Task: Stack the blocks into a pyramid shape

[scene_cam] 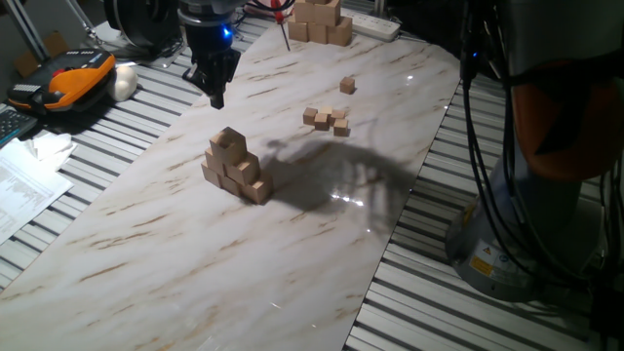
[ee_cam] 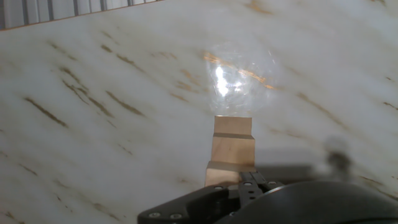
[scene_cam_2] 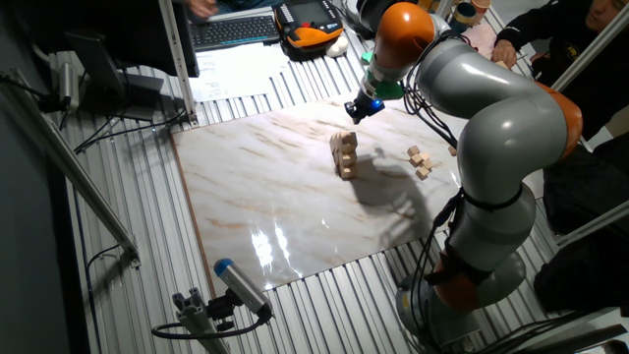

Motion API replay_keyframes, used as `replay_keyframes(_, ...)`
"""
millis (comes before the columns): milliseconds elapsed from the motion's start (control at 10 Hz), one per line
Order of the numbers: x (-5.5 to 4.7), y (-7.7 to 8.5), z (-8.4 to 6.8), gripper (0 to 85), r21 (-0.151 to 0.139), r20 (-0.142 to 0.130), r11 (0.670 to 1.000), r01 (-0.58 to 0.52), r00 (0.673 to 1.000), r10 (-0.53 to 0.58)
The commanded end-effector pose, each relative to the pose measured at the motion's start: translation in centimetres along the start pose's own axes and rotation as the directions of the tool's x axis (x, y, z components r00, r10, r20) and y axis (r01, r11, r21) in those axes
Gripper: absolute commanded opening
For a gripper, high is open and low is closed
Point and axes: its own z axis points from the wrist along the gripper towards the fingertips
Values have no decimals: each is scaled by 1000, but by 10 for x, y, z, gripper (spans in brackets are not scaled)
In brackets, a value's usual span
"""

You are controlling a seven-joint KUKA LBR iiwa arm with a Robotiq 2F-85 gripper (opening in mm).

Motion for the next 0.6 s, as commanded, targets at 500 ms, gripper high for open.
replay_keyframes(500, -2, -6, -3, 0, 3, -6, 1000, -5, 1000, 5)
